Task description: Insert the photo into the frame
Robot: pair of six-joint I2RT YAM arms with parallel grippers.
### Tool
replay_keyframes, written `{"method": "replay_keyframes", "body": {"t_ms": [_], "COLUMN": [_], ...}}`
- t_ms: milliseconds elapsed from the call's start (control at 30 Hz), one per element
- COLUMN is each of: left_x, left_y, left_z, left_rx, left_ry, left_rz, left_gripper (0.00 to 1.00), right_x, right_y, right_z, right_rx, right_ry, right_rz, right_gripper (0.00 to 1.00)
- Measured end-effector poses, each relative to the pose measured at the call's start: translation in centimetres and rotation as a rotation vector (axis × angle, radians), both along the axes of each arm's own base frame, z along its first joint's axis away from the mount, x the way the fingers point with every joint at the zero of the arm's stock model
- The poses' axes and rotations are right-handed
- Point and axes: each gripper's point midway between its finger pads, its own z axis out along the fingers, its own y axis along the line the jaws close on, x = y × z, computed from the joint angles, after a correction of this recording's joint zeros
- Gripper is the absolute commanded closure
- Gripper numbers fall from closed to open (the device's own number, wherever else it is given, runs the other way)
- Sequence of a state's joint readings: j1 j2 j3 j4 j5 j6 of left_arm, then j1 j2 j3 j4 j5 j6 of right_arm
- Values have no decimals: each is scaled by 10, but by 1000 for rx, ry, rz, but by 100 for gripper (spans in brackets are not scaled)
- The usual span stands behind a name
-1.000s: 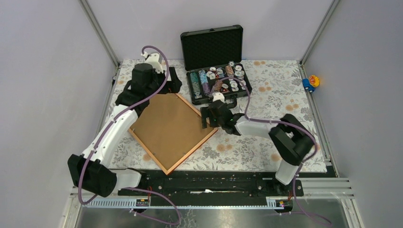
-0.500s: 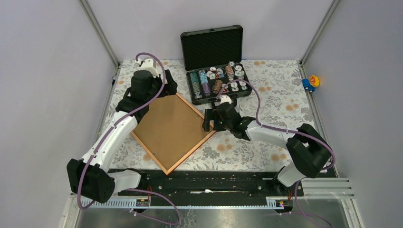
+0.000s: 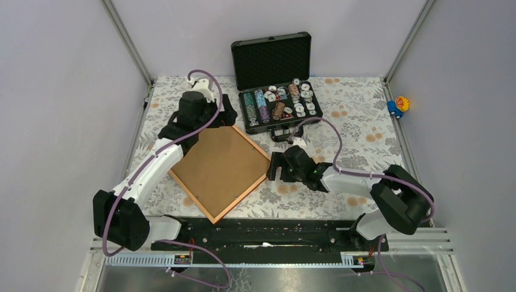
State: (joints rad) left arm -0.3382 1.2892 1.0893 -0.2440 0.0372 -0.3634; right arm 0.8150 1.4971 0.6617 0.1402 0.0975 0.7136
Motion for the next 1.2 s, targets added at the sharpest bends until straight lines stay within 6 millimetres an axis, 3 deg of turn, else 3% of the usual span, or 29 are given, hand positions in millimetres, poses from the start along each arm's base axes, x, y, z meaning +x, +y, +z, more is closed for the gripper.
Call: {"method": "replay_keyframes", "body": {"t_ms": [167, 367, 500, 633, 700, 833, 1033, 1200], "left_x": [1, 7, 11, 24, 35, 39, 51, 79], "left_y": [-8, -8, -9, -14, -20, -19, 7, 9], "left_z": [-5, -32, -48, -69, -85, -127, -186, -177], "left_rx": [10, 38, 33, -6, -53, -136, -268, -345], "left_ry": [5, 74, 122, 218, 266, 403, 599, 597], "left_rz": [-20, -10, 23, 93, 136, 261, 539, 614], "left_gripper": [1, 1, 1, 1, 1, 4, 10, 17], "right_x": [8, 50, 75, 86, 94, 107, 127, 139], "right_y": [-5, 5, 20, 29, 43, 63, 88, 88], "right_z": [17, 30, 25, 14, 12, 13, 29, 12], "right_rx": [4, -74, -116, -159, -155, -145, -102, -46], "right_ry": [-79, -225, -282, -291, -294, -295, -349, -334], "right_rz": [-36, -49, -34, 0, 29, 66, 139, 174], "right_gripper": [0, 0, 2, 8, 9, 12, 16, 25]}}
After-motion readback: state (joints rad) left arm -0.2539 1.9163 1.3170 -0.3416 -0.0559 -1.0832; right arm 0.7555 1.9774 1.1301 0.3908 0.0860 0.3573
